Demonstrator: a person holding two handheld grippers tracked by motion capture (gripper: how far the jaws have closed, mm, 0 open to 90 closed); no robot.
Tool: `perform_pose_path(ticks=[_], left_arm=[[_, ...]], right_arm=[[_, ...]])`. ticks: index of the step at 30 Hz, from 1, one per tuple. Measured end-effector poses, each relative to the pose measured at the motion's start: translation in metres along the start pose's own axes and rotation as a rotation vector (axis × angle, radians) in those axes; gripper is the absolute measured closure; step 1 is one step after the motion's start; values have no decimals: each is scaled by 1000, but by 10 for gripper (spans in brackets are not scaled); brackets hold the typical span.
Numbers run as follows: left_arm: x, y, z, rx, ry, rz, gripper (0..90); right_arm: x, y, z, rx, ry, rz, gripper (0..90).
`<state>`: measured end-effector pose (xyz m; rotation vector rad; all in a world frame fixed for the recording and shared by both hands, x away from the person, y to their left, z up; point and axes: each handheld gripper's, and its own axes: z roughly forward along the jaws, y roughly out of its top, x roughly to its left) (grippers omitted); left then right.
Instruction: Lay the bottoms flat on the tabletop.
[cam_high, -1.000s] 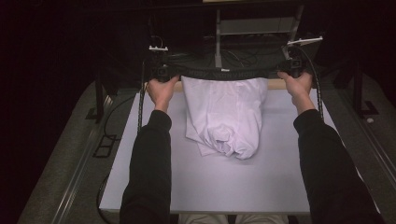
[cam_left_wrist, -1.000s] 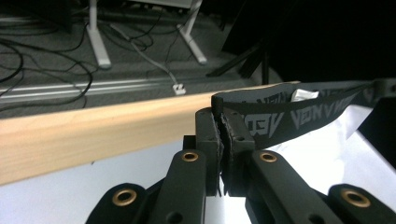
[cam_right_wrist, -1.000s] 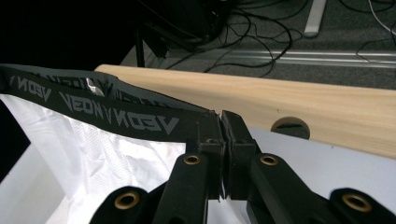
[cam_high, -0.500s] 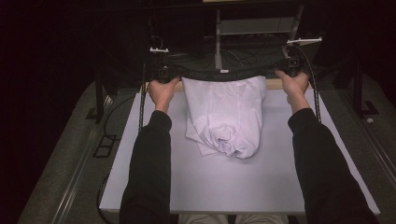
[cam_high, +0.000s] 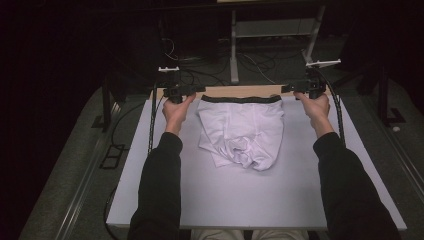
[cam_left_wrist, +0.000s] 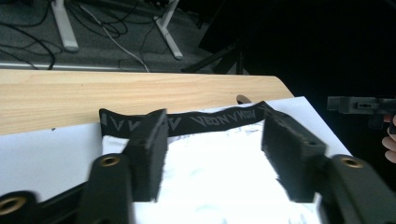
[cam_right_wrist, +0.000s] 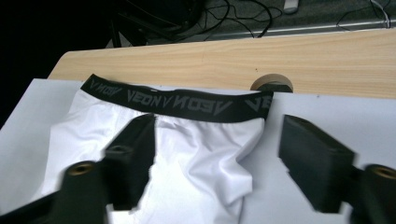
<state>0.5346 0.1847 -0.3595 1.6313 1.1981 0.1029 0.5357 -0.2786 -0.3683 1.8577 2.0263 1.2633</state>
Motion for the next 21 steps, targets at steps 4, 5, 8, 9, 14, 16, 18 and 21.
perform_pose_path(ticks=[4, 5, 8, 9, 14, 16, 18, 21], left_arm=[[-9, -7, -4, -10, -12, 22, 271], [-12, -8, -4, -4, -16, 26, 237], [-21, -15, -6, -7, -16, 65, 138], [-24, -18, -7, -14, -13, 79, 120], [-36, -29, -11, -5, -27, 131, 0], [-40, -34, -14, -11, -41, 136, 0], [-44, -38, -17, -20, -54, 139, 0], [-51, -48, -23, -8, -69, 163, 0]], right_arm=[[-1, -8, -10, -32, 41, 3, 140], [-1, -11, -12, -45, 57, 2, 134], [0, -19, -17, -58, 66, -5, 19], [1, -23, -18, -58, 58, -11, 2], [2, -39, -22, -35, 61, -31, 0], [3, -48, -25, -35, 86, -39, 0], [5, -58, -29, -45, 104, -53, 0], [12, -78, -37, -50, 96, -115, 0]])
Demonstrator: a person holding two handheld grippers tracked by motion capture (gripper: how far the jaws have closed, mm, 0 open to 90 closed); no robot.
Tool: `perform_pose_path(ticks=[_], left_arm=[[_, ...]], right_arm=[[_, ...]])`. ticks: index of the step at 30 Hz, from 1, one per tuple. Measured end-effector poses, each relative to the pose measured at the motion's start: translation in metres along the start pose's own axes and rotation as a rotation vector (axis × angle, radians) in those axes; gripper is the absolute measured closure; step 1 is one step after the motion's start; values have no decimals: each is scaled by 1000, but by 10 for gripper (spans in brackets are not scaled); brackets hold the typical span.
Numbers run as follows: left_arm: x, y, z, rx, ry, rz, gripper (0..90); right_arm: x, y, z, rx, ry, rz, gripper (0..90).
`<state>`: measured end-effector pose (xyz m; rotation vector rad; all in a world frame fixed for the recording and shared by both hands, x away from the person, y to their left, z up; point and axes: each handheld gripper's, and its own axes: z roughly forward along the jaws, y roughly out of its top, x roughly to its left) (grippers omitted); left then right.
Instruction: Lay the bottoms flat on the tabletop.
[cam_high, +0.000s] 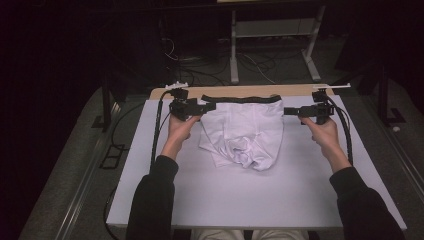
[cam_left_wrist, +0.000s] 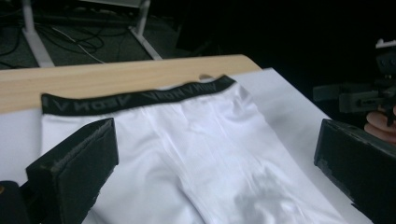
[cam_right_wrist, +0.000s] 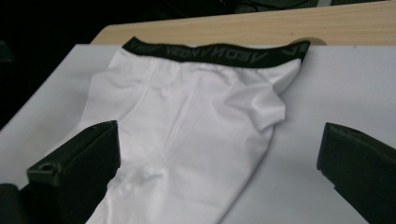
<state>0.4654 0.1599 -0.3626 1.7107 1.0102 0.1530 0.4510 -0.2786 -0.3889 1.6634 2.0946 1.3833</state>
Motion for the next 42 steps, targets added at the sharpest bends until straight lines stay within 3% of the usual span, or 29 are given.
perform_pose_path(ticks=[2, 8, 13, 17, 20, 24, 27, 34, 42], left_arm=[[-5, -5, -3, 12, -20, 15, 0], [-21, -23, -12, 10, -55, 49, 0], [-33, -39, -15, 35, -63, 102, 0], [-43, -50, -16, 34, -103, 115, 0], [-52, -54, -13, 68, -120, 145, 0], [-62, -61, -8, 80, -164, 153, 12], [-68, -66, -3, 111, -169, 181, 16], [-82, -72, 7, 130, -220, 176, 16], [-106, -85, 21, 189, -264, 222, 16]], right_arm=[[2, -4, -2, 2, 1, -5, 0], [12, -25, -11, -4, 63, -6, 0], [18, -39, -13, 11, 73, -16, 0], [19, -44, -15, 27, 77, -21, 0], [21, -48, -16, 37, 88, -22, 0], [25, -53, -19, 42, 94, -33, 0], [28, -55, -20, 49, 93, -51, 0], [28, -64, -21, 65, 115, -32, 0], [34, -78, -16, 114, 85, -74, 0]])
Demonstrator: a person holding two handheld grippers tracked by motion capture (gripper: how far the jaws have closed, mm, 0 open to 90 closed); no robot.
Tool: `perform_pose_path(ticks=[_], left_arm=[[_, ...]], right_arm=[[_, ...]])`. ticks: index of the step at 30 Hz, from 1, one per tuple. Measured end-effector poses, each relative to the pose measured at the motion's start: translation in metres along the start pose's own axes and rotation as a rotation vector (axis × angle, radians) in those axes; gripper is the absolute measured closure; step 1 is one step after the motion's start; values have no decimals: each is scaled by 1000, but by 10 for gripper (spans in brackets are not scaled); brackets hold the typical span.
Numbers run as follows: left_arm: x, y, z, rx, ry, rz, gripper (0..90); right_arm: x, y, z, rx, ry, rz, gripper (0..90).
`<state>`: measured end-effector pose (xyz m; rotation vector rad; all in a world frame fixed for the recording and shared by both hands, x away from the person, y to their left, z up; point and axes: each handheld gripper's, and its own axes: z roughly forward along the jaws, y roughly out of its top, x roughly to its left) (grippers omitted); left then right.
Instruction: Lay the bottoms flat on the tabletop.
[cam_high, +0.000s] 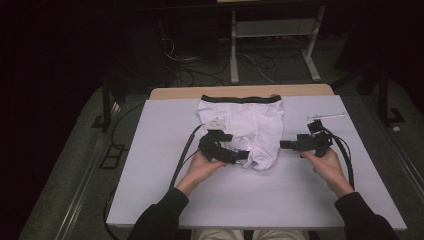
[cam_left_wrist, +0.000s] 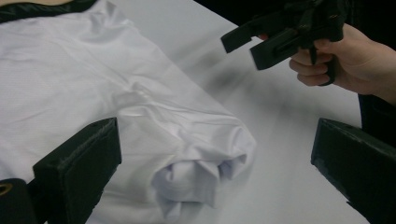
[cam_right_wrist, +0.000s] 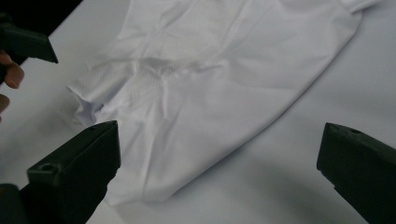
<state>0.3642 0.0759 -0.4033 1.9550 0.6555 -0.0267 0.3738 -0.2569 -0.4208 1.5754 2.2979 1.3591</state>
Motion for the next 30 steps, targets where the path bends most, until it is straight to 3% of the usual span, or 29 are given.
perform_pose_path(ticks=[6, 13, 17, 20, 25, 30], left_arm=[[-18, -2, 17, 95, -48, 39, 43], [-41, -7, 35, 214, -56, 119, 55], [-52, -9, 41, 247, -47, 152, 65], [-56, -11, 46, 276, -27, 144, 87], [-51, -14, 57, 299, 9, 93, 163], [-43, -20, 74, 319, 64, 62, 314]], right_arm=[[10, -7, 13, 78, -27, -57, 0], [13, -9, 16, 88, -8, -46, 0], [14, -13, 14, 92, -9, -44, 0], [15, -17, 13, 105, -21, -47, 0], [15, -20, 9, 100, -16, -41, 2], [16, -19, 7, 80, -1, -32, 18]])
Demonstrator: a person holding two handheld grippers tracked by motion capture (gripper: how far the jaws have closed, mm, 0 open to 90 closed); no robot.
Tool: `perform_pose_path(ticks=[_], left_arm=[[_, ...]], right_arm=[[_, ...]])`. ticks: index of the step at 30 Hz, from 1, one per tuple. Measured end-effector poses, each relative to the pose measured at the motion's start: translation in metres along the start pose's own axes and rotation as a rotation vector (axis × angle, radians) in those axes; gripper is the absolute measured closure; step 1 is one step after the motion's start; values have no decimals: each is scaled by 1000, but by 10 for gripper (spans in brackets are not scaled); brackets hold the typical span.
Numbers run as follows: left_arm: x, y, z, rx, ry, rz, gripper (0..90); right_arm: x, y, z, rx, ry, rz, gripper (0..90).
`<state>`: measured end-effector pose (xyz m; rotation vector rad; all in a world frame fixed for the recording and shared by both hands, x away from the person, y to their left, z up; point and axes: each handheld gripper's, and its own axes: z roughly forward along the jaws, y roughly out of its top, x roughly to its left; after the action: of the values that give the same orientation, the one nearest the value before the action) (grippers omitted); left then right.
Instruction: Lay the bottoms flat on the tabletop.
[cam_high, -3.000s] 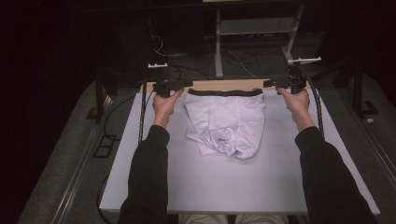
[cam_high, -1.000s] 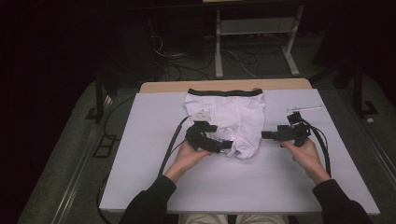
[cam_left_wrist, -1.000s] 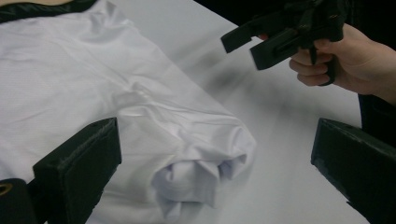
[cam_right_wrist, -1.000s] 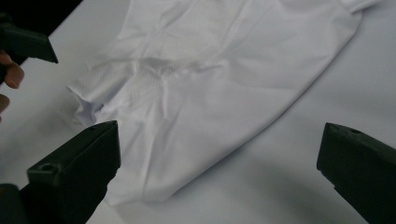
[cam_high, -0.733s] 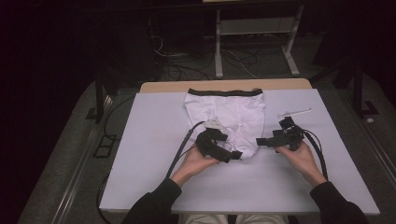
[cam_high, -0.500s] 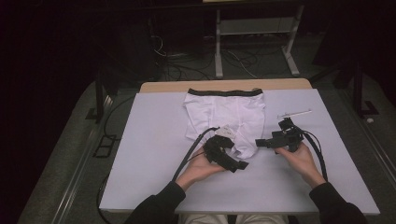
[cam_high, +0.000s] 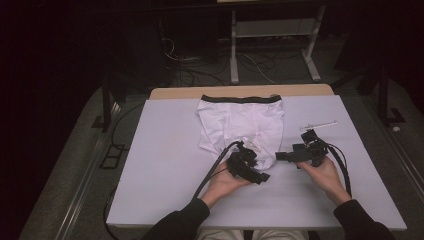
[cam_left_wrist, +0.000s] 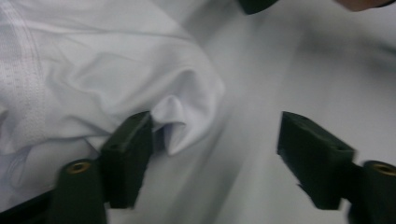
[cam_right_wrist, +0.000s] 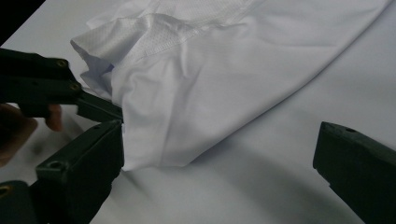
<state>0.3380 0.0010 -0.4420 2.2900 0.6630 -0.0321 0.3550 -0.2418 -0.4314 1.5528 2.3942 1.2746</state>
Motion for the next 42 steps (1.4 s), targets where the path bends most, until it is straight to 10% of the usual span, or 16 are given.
perform_pose_path(ticks=[7, 20, 36, 42], left_arm=[[4, 12, 3, -27, 106, 65, 849], [53, 77, -45, -126, 67, -45, 860], [134, 16, -74, -219, 17, -339, 860], [141, 5, -76, -223, 11, -369, 859]], right_arm=[[-4, 0, -2, -6, -1, 19, 53], [-9, 10, -5, -75, 16, 39, 113], [14, 29, 21, -36, 47, 2, 164], [27, 40, 29, -47, 87, -21, 257]])
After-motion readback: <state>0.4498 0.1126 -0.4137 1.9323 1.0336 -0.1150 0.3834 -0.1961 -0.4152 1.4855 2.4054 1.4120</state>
